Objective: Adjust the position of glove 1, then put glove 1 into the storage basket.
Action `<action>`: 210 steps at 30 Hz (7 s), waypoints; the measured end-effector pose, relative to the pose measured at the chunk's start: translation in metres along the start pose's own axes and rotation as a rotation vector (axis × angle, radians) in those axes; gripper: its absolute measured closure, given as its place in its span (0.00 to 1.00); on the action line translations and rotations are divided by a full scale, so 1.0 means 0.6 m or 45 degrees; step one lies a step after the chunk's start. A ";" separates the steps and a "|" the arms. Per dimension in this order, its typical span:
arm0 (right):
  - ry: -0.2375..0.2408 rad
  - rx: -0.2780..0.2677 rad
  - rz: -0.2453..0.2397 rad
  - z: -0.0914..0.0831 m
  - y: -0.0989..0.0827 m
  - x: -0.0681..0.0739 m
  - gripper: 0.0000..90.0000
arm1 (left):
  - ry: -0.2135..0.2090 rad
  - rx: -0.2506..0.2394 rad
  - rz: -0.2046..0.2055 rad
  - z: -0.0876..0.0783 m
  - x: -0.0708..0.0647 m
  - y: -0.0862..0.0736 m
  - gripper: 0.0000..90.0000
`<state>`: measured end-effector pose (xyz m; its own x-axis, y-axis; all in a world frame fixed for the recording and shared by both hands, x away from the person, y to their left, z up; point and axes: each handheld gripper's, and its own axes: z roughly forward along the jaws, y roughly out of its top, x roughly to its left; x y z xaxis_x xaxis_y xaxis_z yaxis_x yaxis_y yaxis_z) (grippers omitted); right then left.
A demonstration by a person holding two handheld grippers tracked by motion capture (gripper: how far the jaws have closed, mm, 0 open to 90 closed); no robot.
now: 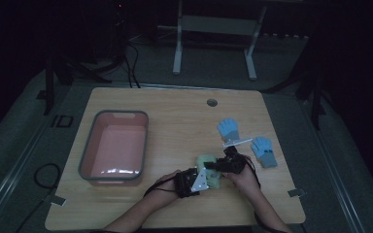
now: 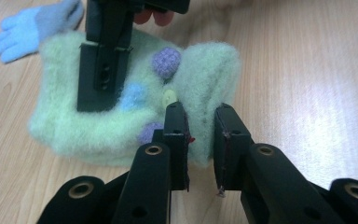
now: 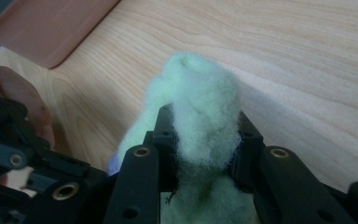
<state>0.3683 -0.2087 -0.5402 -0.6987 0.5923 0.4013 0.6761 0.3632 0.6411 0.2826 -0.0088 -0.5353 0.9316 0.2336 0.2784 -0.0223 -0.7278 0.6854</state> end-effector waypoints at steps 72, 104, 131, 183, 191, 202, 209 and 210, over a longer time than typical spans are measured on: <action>0.249 0.006 -0.351 0.221 0.305 0.298 0.82 | 0.354 0.298 -0.141 -0.347 0.106 -0.165 0.87; 0.028 0.107 -0.378 0.306 0.310 0.275 0.31 | 0.158 0.463 -0.403 -0.294 0.145 -0.232 0.47; 0.016 -0.014 -0.389 0.159 0.281 0.224 0.21 | 0.187 0.257 -0.454 -0.291 0.122 -0.122 0.45; -0.168 -0.051 -0.344 0.025 0.061 0.049 0.15 | -0.016 0.024 -0.444 -0.077 0.005 -0.066 0.03; -0.255 -0.099 -0.342 0.000 0.041 0.025 0.14 | 0.001 0.022 -0.446 -0.067 -0.009 -0.093 0.03; -0.413 -0.106 -0.282 -0.042 0.022 -0.034 0.49 | -0.030 0.005 -0.438 -0.068 -0.024 -0.110 0.03; -0.508 -0.103 -0.233 -0.066 0.033 -0.068 0.54 | -0.028 0.011 -0.435 -0.068 -0.030 -0.110 0.03; -0.524 -0.101 -0.235 -0.069 0.038 -0.072 0.57 | -0.031 0.007 -0.438 -0.068 -0.031 -0.110 0.03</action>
<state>0.4046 -0.2557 -0.5159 -0.6438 0.7652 -0.0074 0.5178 0.4427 0.7321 0.2520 0.0611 -0.5583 0.8925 0.4508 0.0155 0.2968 -0.6127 0.7325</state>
